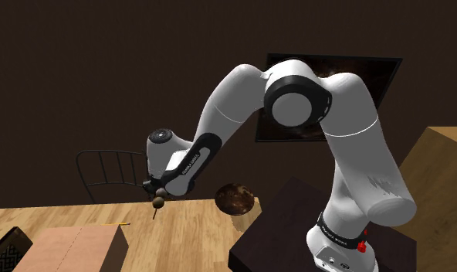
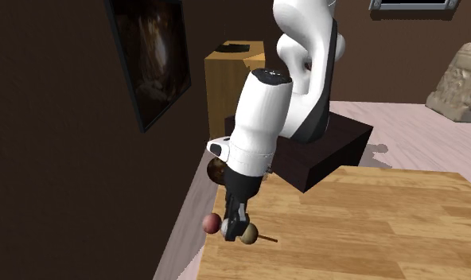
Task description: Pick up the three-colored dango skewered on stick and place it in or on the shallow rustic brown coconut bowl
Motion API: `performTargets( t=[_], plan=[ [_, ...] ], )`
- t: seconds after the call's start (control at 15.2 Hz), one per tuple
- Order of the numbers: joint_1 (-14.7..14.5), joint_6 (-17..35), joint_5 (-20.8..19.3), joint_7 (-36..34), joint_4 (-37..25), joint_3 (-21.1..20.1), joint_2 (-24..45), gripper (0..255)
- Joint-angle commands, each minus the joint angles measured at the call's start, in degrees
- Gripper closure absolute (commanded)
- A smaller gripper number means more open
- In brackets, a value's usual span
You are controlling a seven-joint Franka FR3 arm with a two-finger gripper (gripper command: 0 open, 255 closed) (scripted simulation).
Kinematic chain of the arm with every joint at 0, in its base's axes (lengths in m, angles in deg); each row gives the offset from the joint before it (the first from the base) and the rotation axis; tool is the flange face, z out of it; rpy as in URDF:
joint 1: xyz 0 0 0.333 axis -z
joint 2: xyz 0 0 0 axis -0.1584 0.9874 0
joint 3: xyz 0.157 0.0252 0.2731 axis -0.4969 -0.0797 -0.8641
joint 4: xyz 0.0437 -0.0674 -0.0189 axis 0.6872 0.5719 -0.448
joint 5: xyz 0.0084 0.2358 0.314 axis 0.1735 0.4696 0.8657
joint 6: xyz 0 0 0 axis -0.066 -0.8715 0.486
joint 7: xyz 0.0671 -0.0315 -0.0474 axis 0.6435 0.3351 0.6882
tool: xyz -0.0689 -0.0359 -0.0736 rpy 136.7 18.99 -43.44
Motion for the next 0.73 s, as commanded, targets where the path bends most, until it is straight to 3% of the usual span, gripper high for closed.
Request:
performTargets(
  t=[0.0,0.66],
  plan=[
    [0.32,0.82,-0.24,0.40,2.68,0.24,-1.92,255],
    [4.66,12.13,-3.46,5.02,25.98,3.61,-14.84,255]
  ],
)
